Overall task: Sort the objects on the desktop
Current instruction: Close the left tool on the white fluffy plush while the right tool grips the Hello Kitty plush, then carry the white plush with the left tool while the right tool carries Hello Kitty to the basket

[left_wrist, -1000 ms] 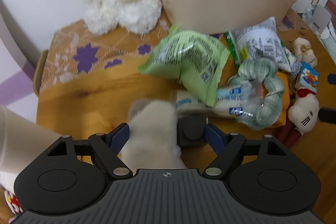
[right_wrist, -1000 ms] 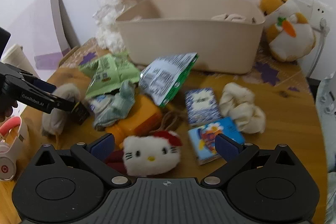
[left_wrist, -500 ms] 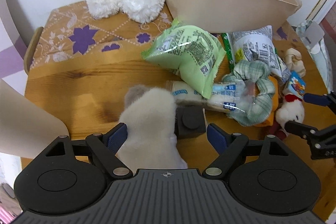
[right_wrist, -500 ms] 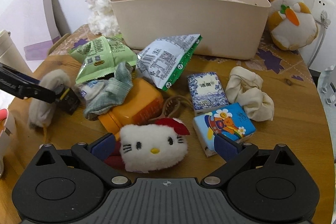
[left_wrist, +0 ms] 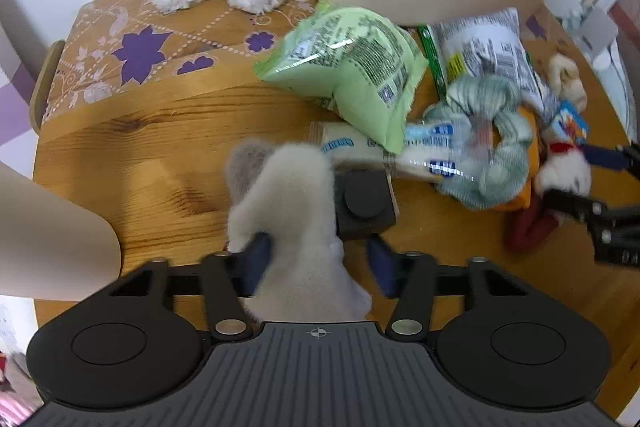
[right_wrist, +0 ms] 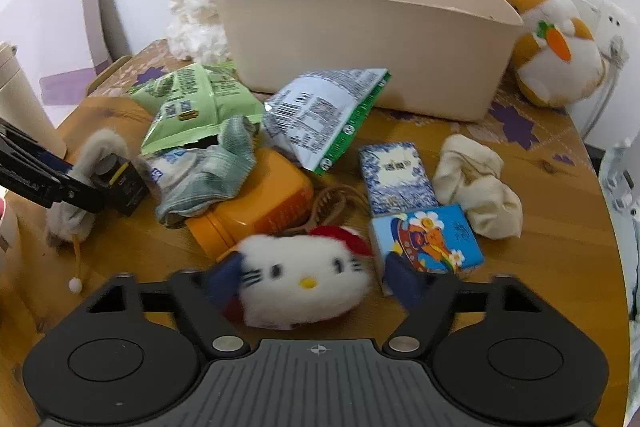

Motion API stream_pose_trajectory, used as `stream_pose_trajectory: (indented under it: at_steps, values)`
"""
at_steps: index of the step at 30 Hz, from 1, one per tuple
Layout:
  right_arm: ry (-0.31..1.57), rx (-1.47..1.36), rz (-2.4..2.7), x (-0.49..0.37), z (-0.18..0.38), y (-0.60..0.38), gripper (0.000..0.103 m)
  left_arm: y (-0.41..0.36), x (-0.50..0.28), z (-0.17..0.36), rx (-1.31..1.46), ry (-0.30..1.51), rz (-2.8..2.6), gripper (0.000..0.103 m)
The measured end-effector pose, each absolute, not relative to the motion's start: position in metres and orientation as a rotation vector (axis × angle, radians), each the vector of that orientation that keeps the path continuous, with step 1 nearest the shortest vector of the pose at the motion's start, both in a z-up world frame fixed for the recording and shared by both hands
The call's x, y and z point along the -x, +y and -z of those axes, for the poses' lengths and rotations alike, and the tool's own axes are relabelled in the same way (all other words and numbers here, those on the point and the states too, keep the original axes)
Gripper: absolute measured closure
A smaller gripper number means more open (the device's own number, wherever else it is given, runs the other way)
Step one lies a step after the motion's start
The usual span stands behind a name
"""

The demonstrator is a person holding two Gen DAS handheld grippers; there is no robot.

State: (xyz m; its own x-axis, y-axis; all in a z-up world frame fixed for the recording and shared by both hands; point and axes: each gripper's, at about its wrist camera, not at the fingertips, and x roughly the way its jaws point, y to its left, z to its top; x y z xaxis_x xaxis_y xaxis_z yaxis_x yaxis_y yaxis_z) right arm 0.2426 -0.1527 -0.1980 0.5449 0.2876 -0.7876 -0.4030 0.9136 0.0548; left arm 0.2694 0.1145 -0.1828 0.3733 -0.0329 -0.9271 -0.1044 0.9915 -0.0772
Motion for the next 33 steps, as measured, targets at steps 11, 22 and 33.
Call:
stream_pose_trajectory:
  at_steps: [11,22,33]
  values:
    - [0.916,0.144,-0.412,-0.237,0.191,-0.158,0.048,0.120,-0.250,0.173,0.141,1.171,-0.049,0.093]
    - [0.851,0.099,-0.421,-0.227,0.151,-0.180,0.048,0.110,-0.229,0.146,0.112,1.102,0.004,0.094]
    - [0.772,0.048,-0.422,-0.221,0.109,-0.201,0.048,0.096,-0.225,0.099,0.076,0.973,0.070,0.094]
